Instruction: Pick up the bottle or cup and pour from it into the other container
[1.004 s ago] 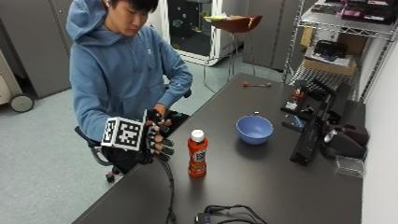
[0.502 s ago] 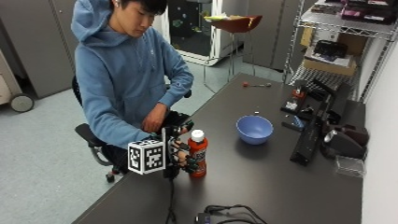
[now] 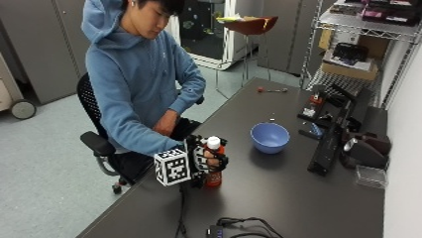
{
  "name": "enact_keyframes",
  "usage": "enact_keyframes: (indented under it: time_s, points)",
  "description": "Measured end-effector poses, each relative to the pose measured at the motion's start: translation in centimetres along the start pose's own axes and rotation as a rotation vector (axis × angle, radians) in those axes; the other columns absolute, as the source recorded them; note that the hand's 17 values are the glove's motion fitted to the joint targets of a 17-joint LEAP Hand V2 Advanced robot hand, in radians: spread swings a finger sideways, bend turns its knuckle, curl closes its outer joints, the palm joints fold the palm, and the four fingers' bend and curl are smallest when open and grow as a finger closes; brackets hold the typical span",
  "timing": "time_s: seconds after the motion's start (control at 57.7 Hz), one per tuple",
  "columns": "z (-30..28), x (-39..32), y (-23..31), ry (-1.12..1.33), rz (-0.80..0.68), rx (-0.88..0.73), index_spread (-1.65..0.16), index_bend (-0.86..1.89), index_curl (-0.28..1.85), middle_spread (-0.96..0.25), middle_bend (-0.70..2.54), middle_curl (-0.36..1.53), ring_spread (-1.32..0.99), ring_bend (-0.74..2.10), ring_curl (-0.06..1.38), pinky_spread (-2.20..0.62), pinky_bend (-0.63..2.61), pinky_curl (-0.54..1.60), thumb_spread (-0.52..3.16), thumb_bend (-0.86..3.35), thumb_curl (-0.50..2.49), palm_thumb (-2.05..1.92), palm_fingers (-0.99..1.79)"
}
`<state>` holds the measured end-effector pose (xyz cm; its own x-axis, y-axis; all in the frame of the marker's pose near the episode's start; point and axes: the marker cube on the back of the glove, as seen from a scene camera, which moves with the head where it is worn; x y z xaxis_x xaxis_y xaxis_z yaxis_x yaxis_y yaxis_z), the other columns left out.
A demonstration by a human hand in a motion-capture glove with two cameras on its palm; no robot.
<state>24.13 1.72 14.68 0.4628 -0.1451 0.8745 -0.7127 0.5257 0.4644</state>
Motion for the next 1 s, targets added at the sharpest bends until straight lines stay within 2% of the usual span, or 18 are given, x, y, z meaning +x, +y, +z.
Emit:
enact_keyframes:
  time_s: [0.19, 0.381, 0.675, 0.849, 1.004]
  points:
    - [1.5, -0.3, -0.3, 0.014, -0.001, 0.04, -0.11, 0.14, 0.27, -0.01, 0.36, 0.43, -0.1, 0.65, 0.37, -0.03, 0.5, 0.33, 0.52, -0.01, 0.55, 1.08, 1.04]
    - [3.6, -1.3, -1.1, 0.018, 0.002, -0.017, -0.09, 0.12, 0.29, -0.02, 0.31, 0.45, -0.13, 0.6, 0.4, -0.08, 0.48, 0.35, 0.38, -0.03, 0.6, 1.09, 1.08]
    - [7.4, -6.1, -4.3, 0.158, -0.042, -0.239, -0.09, 0.13, 0.31, -0.03, 0.28, 0.48, -0.13, 0.57, 0.43, -0.1, 0.46, 0.36, 0.3, -0.03, 0.64, 1.09, 1.1]
    - [10.2, -8.6, -6.1, 0.361, -0.101, -0.412, -0.09, 0.12, 0.31, -0.03, 0.27, 0.49, -0.14, 0.56, 0.44, -0.1, 0.45, 0.37, 0.29, -0.03, 0.66, 1.09, 1.11]
    - [13.7, -10.4, -7.8, 0.563, -0.09, -0.563, -0.09, 0.13, 0.32, -0.04, 0.27, 0.5, -0.14, 0.55, 0.45, -0.11, 0.45, 0.37, 0.27, -0.04, 0.67, 1.08, 1.12]
